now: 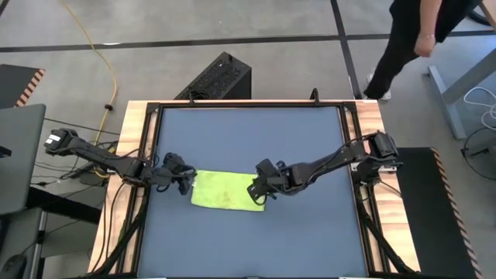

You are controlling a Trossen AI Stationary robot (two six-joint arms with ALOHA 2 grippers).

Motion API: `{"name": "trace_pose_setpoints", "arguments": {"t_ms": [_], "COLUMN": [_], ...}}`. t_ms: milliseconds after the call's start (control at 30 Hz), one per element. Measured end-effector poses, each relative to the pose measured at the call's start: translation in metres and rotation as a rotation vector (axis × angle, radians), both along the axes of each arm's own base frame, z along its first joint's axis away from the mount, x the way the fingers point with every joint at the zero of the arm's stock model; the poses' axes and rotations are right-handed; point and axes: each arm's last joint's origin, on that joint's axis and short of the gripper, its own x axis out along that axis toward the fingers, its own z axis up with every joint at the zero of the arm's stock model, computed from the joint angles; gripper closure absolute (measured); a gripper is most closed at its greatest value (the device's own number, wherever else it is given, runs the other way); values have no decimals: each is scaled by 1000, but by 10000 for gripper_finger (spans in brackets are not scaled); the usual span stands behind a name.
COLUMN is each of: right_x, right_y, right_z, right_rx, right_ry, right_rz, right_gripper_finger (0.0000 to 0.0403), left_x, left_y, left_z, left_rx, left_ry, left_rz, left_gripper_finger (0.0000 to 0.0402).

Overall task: Roll towel
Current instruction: Roll the green towel

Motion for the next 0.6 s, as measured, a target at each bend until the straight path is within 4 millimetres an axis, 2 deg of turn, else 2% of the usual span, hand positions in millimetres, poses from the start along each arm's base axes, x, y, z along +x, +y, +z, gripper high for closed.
{"name": "trace_pose_setpoints", "arguments": {"t_ms": [167,333,400,500,600], "right_x": [-9,-25,-31,-31,-21], "right_y": [31,52,50,38,20], "right_z": [-1,-5,-7,-8,-7], "right_rx": [98,117,86,53,24], "right_ry": [-37,-42,-26,3,24], "right_rz": [-36,-171,-234,-291,-226], "right_gripper_finger": [227,227,227,226,225], "left_x": [14,20,24,26,26], "left_y": [-9,-11,-14,-18,-21], "left_z": [18,3,2,-4,-11], "left_rx": [21,24,-15,-41,-61], "left_ry": [-119,-13,-18,29,85], "left_rz": [-188,-229,-272,-349,-413], "left_gripper_finger": [248,260,262,262,262]}}
